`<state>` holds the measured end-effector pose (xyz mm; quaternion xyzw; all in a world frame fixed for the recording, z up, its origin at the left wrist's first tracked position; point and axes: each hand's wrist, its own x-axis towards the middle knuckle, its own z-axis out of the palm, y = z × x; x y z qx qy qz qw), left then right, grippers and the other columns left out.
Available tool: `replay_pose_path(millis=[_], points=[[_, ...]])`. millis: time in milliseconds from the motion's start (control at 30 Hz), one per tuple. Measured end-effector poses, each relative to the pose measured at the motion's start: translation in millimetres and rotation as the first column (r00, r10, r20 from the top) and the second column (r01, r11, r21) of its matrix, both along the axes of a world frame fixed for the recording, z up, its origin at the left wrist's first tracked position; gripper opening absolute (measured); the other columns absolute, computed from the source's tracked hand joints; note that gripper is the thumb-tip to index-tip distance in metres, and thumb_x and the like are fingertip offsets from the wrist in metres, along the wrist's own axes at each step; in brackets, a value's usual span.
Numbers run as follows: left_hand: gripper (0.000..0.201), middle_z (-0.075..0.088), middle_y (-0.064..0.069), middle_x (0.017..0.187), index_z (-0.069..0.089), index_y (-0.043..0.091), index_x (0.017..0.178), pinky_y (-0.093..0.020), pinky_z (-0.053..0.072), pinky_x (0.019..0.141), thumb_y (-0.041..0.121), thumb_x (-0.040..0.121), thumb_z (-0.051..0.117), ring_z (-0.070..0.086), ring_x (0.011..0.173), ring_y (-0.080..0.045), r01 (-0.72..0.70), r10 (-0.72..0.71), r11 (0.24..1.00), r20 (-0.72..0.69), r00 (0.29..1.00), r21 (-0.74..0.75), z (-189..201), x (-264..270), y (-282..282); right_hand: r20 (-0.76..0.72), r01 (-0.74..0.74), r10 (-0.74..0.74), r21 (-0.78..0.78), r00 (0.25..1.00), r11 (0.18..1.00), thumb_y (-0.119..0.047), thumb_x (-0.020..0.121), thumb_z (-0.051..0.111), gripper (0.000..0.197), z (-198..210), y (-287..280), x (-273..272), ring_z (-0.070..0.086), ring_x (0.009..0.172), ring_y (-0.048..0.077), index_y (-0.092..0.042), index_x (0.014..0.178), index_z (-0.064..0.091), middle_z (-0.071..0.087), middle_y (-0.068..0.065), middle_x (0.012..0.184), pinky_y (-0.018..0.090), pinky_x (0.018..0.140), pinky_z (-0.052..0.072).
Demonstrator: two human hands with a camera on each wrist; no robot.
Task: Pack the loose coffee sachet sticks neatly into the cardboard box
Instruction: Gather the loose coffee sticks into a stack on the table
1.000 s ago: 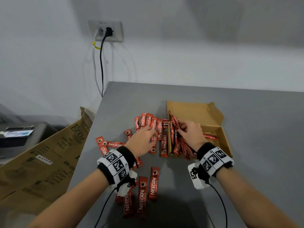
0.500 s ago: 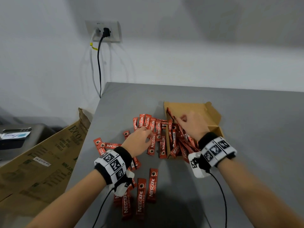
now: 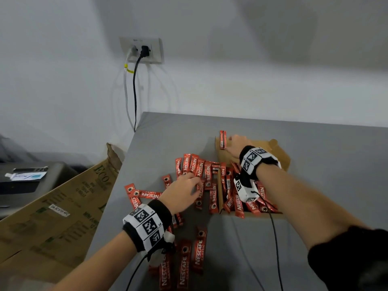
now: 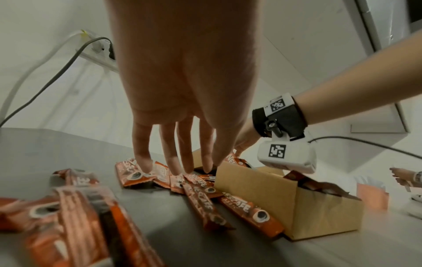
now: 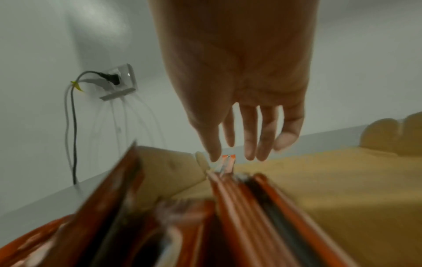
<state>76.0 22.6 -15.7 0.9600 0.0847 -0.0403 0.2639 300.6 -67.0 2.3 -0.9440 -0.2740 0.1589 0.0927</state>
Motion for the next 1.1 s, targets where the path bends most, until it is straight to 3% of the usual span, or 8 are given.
replay_pose_path(millis=[133, 233, 367, 500, 600, 767, 933, 1100], points=[[0.041, 0.035, -0.007, 0.14, 0.039, 0.021, 0.135, -0.042, 0.038, 0.104, 0.024, 0.094, 0.047, 0.037, 0.126, -0.024, -0.118, 0.127, 0.979, -0.043, 0.991, 0.166, -5.7, 10.9, 11.5, -0.082, -0.107, 0.1, -0.082, 0.992, 0.991, -0.02, 0.095, 0.046, 0.039, -4.8, 23.2, 19.9, 0.053, 0.112, 0.035, -0.006, 0.13, 0.044, 0.053, 0.019, 0.128, 0.038, 0.093, 0.046], [0.061, 0.016, -0.017, 0.15, 0.022, 0.031, 0.145, -0.055, 0.034, 0.106, 0.04, 0.092, 0.051, 0.027, 0.133, -0.037, -0.182, 0.204, 0.972, -0.147, 0.968, 0.15, -6.8, 20.9, 17.1, -0.055, -0.185, 0.177, -0.186, 0.983, 0.965, -0.025, 0.098, 0.04, 0.042, -7.6, 34.6, 26.9, 0.049, 0.119, 0.035, -0.005, 0.134, 0.042, 0.048, 0.019, 0.135, 0.037, 0.098, 0.043], [0.08, 0.0, -0.016, 0.155, 0.014, 0.038, 0.146, -0.061, 0.022, 0.108, 0.061, 0.081, 0.054, 0.014, 0.139, -0.04, -0.137, 0.185, 0.974, -0.278, 0.943, 0.183, -13.9, 30.3, 16.6, -0.022, -0.203, 0.204, -0.256, 0.979, 0.945, -0.015, 0.094, 0.051, 0.027, -8.0, 43.5, 31.1, 0.058, 0.108, 0.034, 0.002, 0.112, 0.061, 0.061, 0.019, 0.117, 0.034, 0.087, 0.046], [0.071, 0.017, -0.016, 0.149, 0.03, 0.025, 0.139, -0.057, 0.026, 0.106, 0.051, 0.081, 0.062, 0.021, 0.134, -0.037, -0.126, 0.179, 0.967, -0.236, 0.955, 0.222, -14.8, 36.0, 13.6, 0.026, -0.177, 0.186, -0.205, 0.982, 0.963, 0.001, 0.085, 0.058, 0.013, -3.3, 41.8, 30.9, 0.063, 0.094, 0.032, 0.006, 0.093, 0.066, 0.066, 0.021, 0.099, 0.03, 0.07, 0.045], [0.055, 0.028, -0.013, 0.139, 0.04, 0.019, 0.13, -0.05, 0.036, 0.103, 0.043, 0.085, 0.061, 0.031, 0.125, -0.034, -0.145, 0.172, 0.976, -0.169, 0.97, 0.16, -16.5, 37.5, 11.1, 0.027, -0.154, 0.155, -0.025, 0.988, 0.988, 0.008, 0.084, 0.052, 0.015, 16.9, 30.2, 29.4, 0.063, 0.078, 0.032, 0.009, 0.083, 0.067, 0.065, 0.023, 0.091, 0.029, 0.061, 0.048], [0.037, 0.035, -0.013, 0.121, 0.047, 0.008, 0.112, -0.041, 0.045, 0.094, 0.03, 0.085, 0.061, 0.046, 0.108, -0.032, -0.164, 0.164, 0.986, -0.099, 0.981, 0.012, -21.2, 37.1, 9.0, -0.135, -0.095, 0.137, 0.279, 0.981, 0.956, 0.006, 0.082, 0.062, 0.012, 69.2, -27.6, -15.8, 0.054, 0.052, 0.004, 0.003, 0.092, 0.068, 0.056, 0.006, 0.091, 0.004, 0.037, 0.038], [0.055, 0.036, -0.013, 0.115, 0.041, 0.011, 0.12, -0.045, 0.047, 0.091, 0.04, 0.079, 0.064, 0.048, 0.103, -0.032, -0.158, 0.163, 0.987, -0.144, 0.976, 0.041, -19.7, 40.5, -2.6, -0.277, -0.017, 0.098, 0.281, 0.956, 0.959, -0.008, 0.081, 0.067, 0.013, 60.9, -85.6, -84.1, 0.064, 0.065, 0.008, -0.014, 0.093, 0.067, 0.047, -0.011, 0.111, 0.009, 0.051, 0.048], [0.04, 0.036, -0.015, 0.118, 0.045, 0.007, 0.119, -0.042, 0.049, 0.088, 0.023, 0.085, 0.06, 0.05, 0.101, -0.036, -0.133, 0.154, 0.983, -0.165, 0.974, 0.128, -17.4, 45.1, -14.5, -0.176, -0.088, 0.118, 0.168, 0.977, 0.982, -0.024, 0.082, 0.068, 0.029, 34.7, -101.7, -109.8, 0.06, 0.096, 0.004, -0.021, 0.111, 0.066, 0.059, 0.001, 0.126, 0.017, 0.083, 0.046]])
